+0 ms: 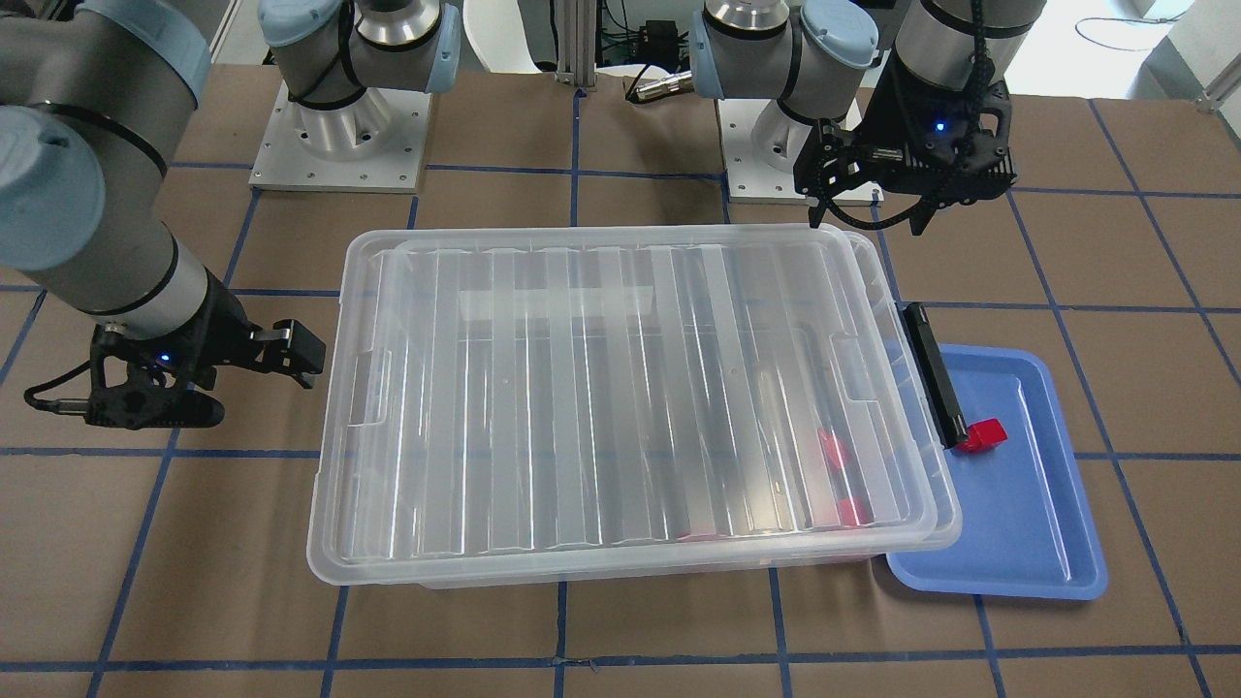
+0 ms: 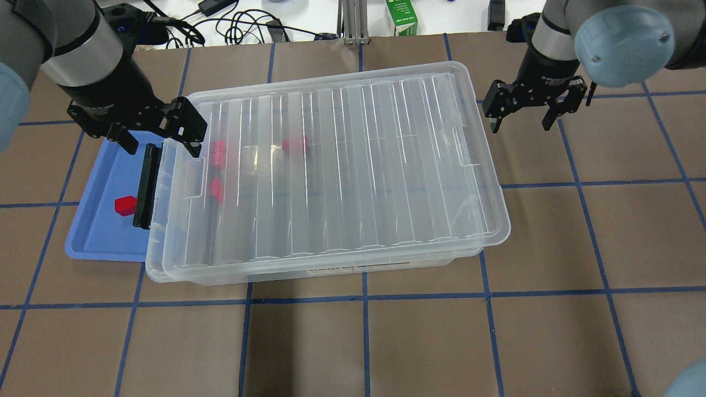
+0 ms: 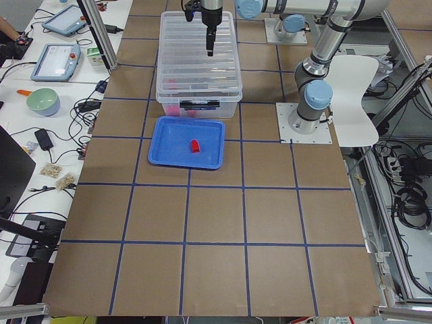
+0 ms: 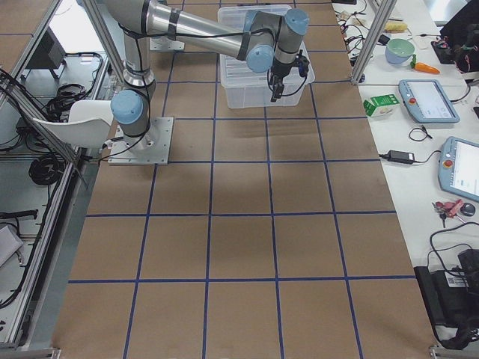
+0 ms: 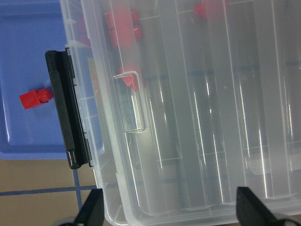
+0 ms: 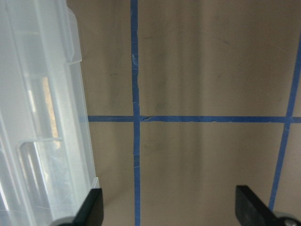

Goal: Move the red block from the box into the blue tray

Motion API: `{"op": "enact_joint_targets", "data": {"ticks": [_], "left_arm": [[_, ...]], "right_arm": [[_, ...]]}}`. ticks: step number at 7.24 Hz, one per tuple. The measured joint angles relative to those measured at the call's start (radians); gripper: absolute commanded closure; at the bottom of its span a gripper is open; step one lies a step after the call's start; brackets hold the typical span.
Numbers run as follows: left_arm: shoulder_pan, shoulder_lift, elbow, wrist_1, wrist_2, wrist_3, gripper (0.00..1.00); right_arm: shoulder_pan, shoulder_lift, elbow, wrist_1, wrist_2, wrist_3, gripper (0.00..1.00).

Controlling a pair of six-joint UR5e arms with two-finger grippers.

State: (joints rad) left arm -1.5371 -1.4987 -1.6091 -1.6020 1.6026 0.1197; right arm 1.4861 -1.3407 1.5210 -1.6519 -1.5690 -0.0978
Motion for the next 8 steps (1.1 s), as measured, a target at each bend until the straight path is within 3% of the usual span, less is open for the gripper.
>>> {"op": "enact_joint_targets", "data": {"ticks": [3, 8], "left_arm": [[0.000, 0.001, 0.000, 0.001, 0.000, 0.000, 0.00], [-0.001, 0.002, -0.001, 0.000, -0.001, 0.000, 0.00]], "right_arm": [[0.024, -0.112, -0.038, 0.138, 0.000, 0.057, 0.00], [0.071, -0.154, -0.015, 0.155, -0.006, 0.099, 0.00]]}}
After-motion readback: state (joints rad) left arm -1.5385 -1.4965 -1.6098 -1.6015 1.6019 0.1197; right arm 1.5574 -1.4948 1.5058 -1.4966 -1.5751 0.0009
